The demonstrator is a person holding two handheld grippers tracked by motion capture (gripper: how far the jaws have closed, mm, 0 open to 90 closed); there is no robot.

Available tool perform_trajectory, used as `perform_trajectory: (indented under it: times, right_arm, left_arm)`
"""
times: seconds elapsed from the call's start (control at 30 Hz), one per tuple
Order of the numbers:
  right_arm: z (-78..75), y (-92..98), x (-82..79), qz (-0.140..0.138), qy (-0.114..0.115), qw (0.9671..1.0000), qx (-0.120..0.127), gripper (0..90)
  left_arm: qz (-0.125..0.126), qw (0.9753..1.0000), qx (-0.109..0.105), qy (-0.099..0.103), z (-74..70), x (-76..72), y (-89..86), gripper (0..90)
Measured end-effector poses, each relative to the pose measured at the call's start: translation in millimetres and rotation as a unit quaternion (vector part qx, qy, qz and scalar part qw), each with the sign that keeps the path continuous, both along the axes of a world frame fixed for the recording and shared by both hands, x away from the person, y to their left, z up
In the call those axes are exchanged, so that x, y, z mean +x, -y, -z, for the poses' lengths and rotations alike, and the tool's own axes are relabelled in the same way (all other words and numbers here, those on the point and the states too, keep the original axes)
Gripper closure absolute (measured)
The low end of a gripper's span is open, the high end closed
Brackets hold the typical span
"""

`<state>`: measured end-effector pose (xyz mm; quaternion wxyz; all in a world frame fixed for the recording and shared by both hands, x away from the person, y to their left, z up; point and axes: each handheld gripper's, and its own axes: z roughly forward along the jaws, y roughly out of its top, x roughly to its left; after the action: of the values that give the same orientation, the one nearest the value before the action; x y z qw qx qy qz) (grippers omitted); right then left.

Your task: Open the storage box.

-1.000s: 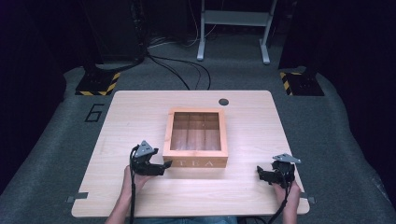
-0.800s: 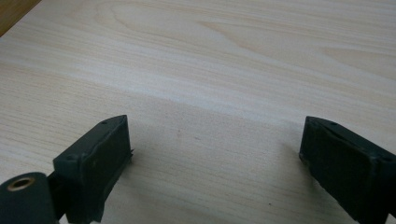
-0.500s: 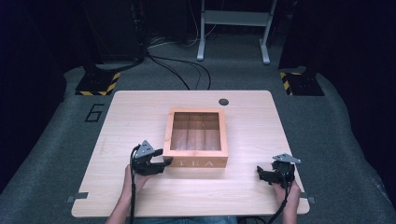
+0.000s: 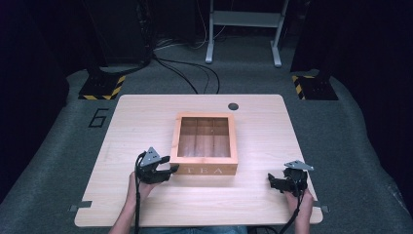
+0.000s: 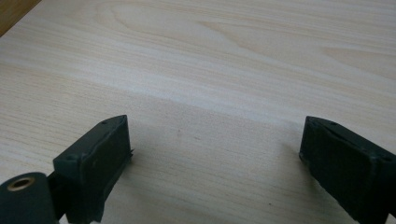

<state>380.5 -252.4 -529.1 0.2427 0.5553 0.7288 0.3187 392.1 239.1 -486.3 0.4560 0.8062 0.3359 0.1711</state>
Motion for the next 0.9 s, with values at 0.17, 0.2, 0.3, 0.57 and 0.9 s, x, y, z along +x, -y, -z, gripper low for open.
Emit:
perform_trajectory:
  times: [0.17, 0.2, 0.3, 0.57, 0.9]
  right_arm:
    - [0.0, 0.0, 0.0, 0.0, 0.0, 1.0, 0.0, 8.2]
    - [0.0, 0.0, 0.0, 0.0, 0.0, 1.0, 0.0, 8.2]
    - [0.1, 0.2, 0.2, -0.001, 0.001, 1.0, 0.0, 8.2]
    - [0.0, 0.0, 0.0, 0.0, 0.0, 1.0, 0.0, 8.2]
    - [-0.1, -0.1, -0.2, 0.001, 0.0, 1.0, 0.0, 8.2]
  left_arm:
    - [0.0, 1.0, -0.005, -0.001, -0.2, -0.1, -0.1, 46.4]
    - [-0.002, 1.0, -0.004, 0.003, -0.1, -0.1, 0.0, 46.5]
    - [-0.001, 1.0, -0.002, 0.004, -1.2, -0.5, 0.4, 47.0]
    - [-0.002, 0.9999, -0.005, 0.012, -4.3, 0.4, 1.6, 47.4]
    - [-0.008, 0.9997, -0.012, 0.021, -11.5, 2.3, 2.4, 46.7]
